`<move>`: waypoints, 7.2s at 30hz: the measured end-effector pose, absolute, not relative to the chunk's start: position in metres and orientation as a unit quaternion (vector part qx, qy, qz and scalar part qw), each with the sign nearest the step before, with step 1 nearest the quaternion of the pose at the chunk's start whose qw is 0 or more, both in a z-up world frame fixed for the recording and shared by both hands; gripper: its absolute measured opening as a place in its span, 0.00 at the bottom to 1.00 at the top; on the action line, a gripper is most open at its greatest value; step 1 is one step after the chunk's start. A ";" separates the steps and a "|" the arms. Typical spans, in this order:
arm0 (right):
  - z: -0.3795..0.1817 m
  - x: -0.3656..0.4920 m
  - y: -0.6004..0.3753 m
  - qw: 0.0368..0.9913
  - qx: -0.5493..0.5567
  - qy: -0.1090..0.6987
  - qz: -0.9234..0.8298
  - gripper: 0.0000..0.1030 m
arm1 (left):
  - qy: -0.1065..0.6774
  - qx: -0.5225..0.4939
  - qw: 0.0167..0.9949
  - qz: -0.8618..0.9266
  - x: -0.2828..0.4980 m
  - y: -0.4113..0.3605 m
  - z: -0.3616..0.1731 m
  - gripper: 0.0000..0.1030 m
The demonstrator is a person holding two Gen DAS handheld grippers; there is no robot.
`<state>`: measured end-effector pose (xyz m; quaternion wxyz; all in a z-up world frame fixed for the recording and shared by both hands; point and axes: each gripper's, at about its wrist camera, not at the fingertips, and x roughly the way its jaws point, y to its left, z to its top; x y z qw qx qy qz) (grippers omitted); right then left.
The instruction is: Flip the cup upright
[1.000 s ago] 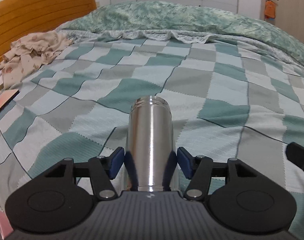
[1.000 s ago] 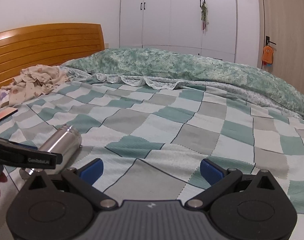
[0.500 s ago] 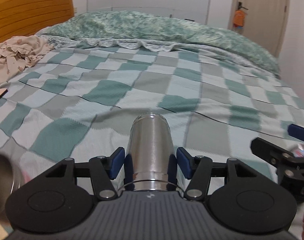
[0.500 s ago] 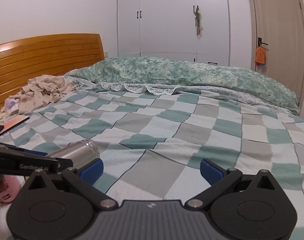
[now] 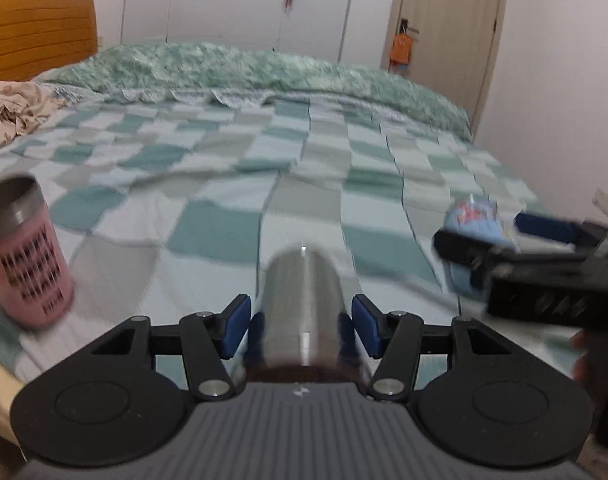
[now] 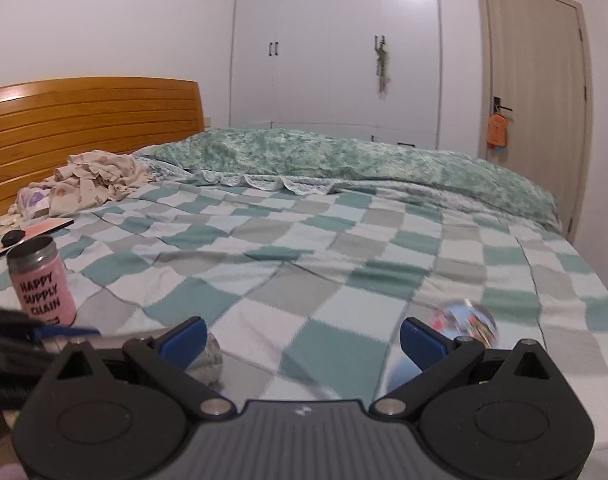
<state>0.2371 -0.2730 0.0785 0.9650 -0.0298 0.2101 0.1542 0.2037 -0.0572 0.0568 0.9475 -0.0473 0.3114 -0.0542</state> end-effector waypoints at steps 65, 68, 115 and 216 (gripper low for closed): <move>0.058 0.244 -0.170 0.916 0.136 0.316 0.209 0.61 | 0.262 -0.024 0.965 -0.012 0.142 0.143 0.060 1.00; 0.077 0.236 -0.154 0.928 0.113 0.268 0.234 0.60 | 0.254 -0.031 0.967 -0.008 0.138 0.146 0.063 1.00; 0.094 0.200 -0.100 0.957 -0.007 0.114 0.266 1.00 | 0.155 -0.036 0.987 0.010 0.094 0.126 0.086 1.00; 0.001 0.031 -0.260 0.994 -0.025 0.018 0.102 1.00 | 0.021 0.016 0.999 -0.039 0.035 -0.013 0.009 1.00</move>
